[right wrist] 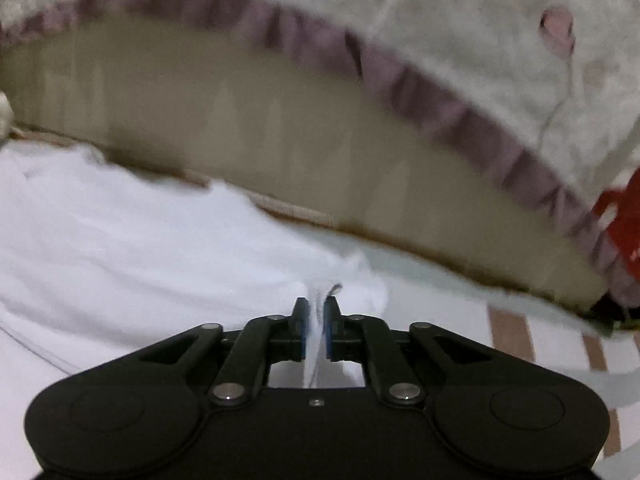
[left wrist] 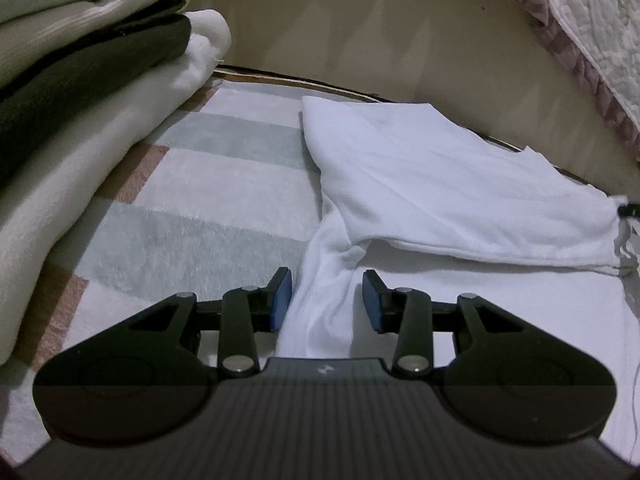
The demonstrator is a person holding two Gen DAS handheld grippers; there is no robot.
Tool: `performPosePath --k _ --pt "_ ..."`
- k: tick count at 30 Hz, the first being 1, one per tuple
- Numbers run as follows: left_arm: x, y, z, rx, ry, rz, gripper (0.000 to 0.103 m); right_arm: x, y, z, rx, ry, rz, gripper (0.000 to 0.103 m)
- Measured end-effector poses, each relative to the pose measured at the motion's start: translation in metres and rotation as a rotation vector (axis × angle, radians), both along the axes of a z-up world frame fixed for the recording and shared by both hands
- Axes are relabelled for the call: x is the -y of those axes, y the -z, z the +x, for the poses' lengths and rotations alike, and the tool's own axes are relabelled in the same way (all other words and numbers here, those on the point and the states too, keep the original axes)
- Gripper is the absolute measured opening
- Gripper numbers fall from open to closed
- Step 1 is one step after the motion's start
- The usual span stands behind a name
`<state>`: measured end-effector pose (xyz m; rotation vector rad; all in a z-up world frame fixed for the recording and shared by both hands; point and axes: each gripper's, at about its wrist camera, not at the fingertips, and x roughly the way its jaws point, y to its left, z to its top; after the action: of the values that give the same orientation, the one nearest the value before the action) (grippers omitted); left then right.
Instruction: Fold clothes
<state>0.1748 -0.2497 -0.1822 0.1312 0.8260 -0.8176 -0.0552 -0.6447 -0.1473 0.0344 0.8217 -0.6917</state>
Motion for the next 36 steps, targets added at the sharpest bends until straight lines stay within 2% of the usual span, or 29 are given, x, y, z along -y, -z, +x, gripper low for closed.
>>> performPosePath --k 3,6,9,11,14,16,17,20,22,25,28,31,32,34,35,36 --pt "0.004 0.0 -0.001 0.025 -0.003 0.015 0.038 0.006 0.01 -0.003 -0.027 0.03 -0.032 0.009" --pt "0.013 0.002 -0.001 0.079 -0.011 0.033 0.041 0.008 0.005 -0.014 0.013 0.071 -0.012 0.011" --pt "0.022 0.003 0.002 0.115 -0.002 0.045 0.039 -0.003 -0.002 -0.022 0.074 0.038 0.018 0.025" --pt "0.022 0.002 0.004 0.139 -0.043 0.065 0.025 -0.011 -0.006 -0.028 0.115 0.016 0.038 0.037" --pt "0.006 0.0 0.019 0.042 -0.136 0.007 0.029 -0.022 -0.011 -0.035 0.167 -0.022 0.072 0.043" --pt "-0.001 0.002 0.027 -0.01 -0.158 -0.024 0.031 -0.026 -0.006 -0.034 0.156 -0.054 0.108 0.042" --pt "-0.003 0.002 0.028 -0.017 -0.159 -0.034 0.031 -0.024 -0.002 -0.035 0.142 -0.044 0.113 0.042" --pt "0.001 0.0 0.024 0.002 -0.148 0.0 0.031 -0.018 0.01 -0.037 0.097 -0.014 0.127 0.041" --pt "0.002 -0.002 0.023 -0.001 -0.144 0.009 0.031 -0.014 0.018 -0.038 0.067 0.006 0.136 0.047" --pt "-0.003 -0.005 0.029 -0.046 -0.128 -0.023 0.031 -0.007 0.02 -0.041 0.062 0.051 0.162 0.047" --pt "-0.01 -0.011 0.037 -0.102 -0.109 -0.069 0.032 0.004 0.014 -0.044 0.139 0.077 0.27 0.05" --pt "-0.009 -0.011 0.037 -0.119 -0.111 -0.059 0.035 0.01 0.022 -0.045 0.175 0.077 0.384 0.056" --pt "-0.008 -0.011 0.037 -0.119 -0.112 -0.053 0.035 0.01 0.025 -0.044 0.172 0.067 0.395 0.056" --pt "-0.007 -0.01 0.035 -0.119 -0.113 -0.04 0.035 0.003 0.028 -0.042 0.14 0.017 0.334 0.053" --pt "-0.007 -0.01 0.034 -0.118 -0.111 -0.031 0.035 0.001 0.028 -0.043 0.128 -0.004 0.303 0.039" --pt "-0.008 -0.009 0.034 -0.119 -0.112 -0.021 0.035 0.001 0.027 -0.044 0.12 -0.022 0.28 0.031"
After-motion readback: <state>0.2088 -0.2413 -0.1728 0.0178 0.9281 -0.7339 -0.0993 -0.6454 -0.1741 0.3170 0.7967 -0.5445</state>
